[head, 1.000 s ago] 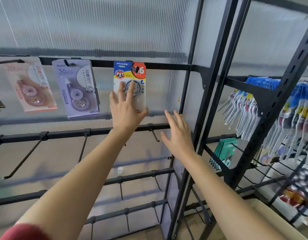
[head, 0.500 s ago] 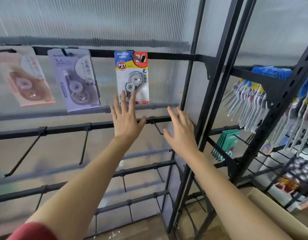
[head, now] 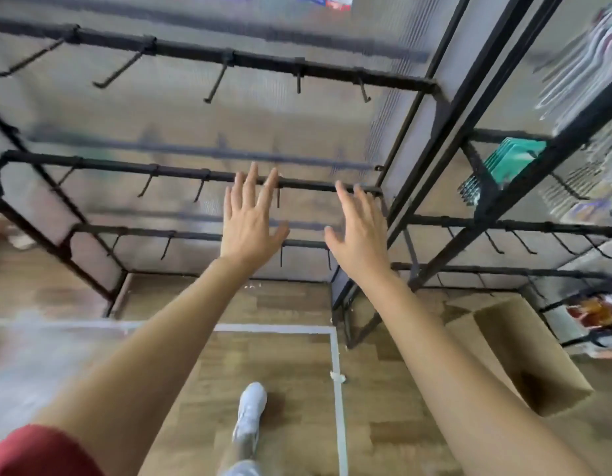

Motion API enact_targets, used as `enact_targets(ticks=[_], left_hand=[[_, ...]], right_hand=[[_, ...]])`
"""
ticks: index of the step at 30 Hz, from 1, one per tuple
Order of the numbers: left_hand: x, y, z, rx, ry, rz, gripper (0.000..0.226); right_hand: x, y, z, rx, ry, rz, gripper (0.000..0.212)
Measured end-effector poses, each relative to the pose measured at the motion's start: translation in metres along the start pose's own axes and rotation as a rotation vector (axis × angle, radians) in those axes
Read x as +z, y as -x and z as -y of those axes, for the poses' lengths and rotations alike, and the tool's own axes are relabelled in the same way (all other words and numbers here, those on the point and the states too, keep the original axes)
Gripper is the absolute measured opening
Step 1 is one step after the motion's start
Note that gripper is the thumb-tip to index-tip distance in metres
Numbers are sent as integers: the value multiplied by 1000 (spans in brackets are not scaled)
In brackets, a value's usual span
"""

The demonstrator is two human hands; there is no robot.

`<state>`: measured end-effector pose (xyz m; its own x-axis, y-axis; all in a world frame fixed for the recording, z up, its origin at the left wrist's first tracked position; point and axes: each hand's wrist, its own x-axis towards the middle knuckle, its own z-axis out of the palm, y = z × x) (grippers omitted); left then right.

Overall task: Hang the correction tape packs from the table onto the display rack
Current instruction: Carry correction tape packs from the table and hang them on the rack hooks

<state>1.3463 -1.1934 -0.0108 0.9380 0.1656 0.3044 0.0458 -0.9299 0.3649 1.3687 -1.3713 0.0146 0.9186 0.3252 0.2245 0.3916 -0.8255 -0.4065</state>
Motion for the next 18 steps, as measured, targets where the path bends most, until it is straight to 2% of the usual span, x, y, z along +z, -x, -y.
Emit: enact_targets(ticks=[11, 18], left_hand=[[-8, 234, 50, -322, 30, 90, 82], [-51, 376, 103, -466, 24, 117, 79]], right_hand=[[59, 167, 56, -112, 18, 300, 66], [105, 274, 134, -162, -19, 372, 66]])
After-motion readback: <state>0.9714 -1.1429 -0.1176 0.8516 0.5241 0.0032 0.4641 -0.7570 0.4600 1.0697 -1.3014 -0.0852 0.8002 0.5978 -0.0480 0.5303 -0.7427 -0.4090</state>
